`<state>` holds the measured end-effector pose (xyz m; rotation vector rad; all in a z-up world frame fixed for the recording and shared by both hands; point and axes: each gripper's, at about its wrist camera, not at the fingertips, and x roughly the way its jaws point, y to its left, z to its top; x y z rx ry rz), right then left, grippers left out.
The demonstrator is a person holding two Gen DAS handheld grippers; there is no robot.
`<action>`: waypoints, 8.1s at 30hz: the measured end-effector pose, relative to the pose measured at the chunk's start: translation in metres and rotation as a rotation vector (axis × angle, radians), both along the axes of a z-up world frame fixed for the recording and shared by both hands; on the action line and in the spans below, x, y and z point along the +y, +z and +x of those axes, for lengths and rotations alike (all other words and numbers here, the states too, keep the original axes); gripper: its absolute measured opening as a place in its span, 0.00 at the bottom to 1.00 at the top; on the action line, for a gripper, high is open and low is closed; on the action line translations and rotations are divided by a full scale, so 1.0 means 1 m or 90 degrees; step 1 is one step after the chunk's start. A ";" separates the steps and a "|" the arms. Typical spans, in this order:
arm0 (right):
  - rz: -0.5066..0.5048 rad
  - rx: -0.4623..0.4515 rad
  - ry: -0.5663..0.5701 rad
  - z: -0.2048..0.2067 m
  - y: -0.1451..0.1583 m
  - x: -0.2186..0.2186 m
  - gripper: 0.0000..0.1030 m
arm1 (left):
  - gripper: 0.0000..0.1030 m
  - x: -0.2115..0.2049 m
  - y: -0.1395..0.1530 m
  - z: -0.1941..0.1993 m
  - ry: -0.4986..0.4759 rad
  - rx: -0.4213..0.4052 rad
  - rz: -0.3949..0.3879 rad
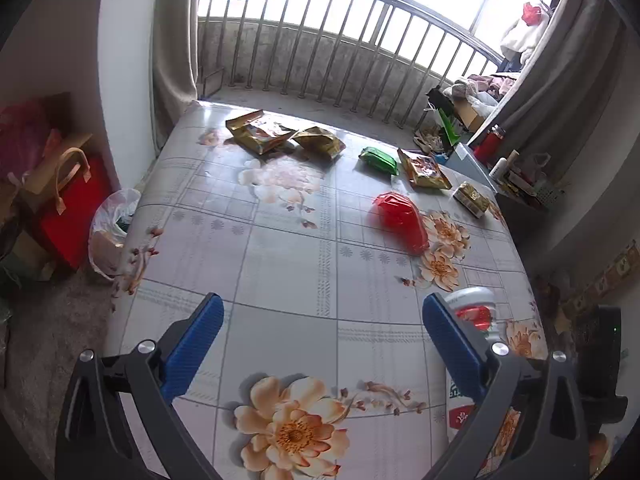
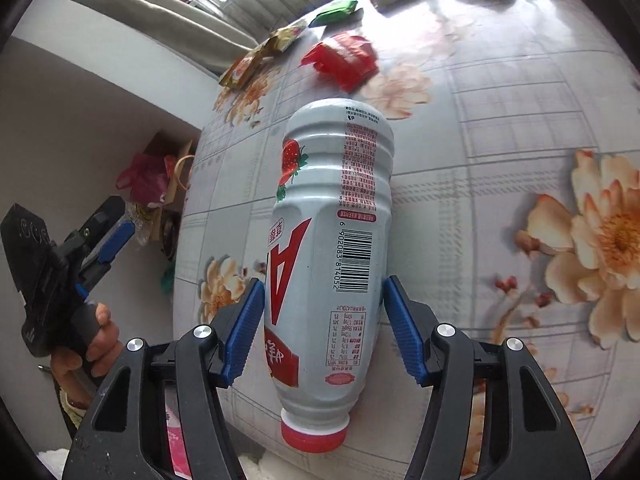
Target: Collect trash
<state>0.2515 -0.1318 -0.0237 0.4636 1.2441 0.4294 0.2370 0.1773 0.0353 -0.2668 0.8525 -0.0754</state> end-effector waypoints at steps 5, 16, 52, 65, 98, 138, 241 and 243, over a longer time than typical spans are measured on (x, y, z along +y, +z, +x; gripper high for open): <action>-0.072 -0.022 -0.107 -0.033 0.011 -0.077 0.56 | 0.95 -0.062 -0.012 0.068 -0.071 0.032 -0.031; -0.053 -0.028 -0.178 -0.053 0.003 -0.108 0.56 | 0.90 -0.135 -0.057 0.200 -0.029 0.087 0.091; -0.029 -0.029 -0.231 -0.087 0.004 -0.140 0.56 | 0.32 -0.161 -0.076 0.017 -0.289 0.112 0.061; -0.040 -0.013 -0.233 -0.083 0.003 -0.136 0.58 | 0.65 -0.156 -0.068 -0.035 -0.275 0.087 0.110; 0.032 0.006 -0.274 -0.095 -0.006 -0.147 0.55 | 0.27 -0.179 -0.076 -0.039 -0.235 0.040 0.235; 0.303 0.068 -0.823 -0.383 -0.131 -0.446 0.55 | 0.24 -0.647 -0.106 -0.115 -0.734 0.194 0.125; -0.494 -0.186 -0.306 -0.286 0.034 -0.140 0.92 | 0.95 -0.218 -0.034 -0.212 -0.067 0.056 0.230; -0.495 -0.188 -0.302 -0.285 0.034 -0.138 0.92 | 0.95 -0.218 -0.034 -0.211 -0.068 0.056 0.230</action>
